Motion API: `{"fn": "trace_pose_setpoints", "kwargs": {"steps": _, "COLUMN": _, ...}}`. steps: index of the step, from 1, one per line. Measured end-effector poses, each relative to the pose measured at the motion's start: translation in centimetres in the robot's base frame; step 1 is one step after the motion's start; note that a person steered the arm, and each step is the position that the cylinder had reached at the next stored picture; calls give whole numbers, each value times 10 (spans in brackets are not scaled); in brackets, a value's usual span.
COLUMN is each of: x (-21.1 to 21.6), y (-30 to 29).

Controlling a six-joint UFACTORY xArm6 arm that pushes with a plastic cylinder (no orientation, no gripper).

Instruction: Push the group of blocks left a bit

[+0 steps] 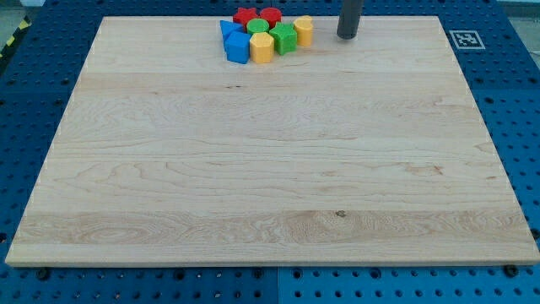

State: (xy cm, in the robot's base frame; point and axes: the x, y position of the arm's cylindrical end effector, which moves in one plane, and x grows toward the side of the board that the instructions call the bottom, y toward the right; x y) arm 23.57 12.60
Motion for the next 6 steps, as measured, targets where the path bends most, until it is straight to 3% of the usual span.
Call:
{"fn": "trace_pose_setpoints", "kwargs": {"steps": 1, "x": -6, "y": -9}}
{"fn": "trace_pose_setpoints", "kwargs": {"steps": 3, "x": -13, "y": -83}}
{"fn": "trace_pose_setpoints", "kwargs": {"steps": 6, "x": 1, "y": -104}}
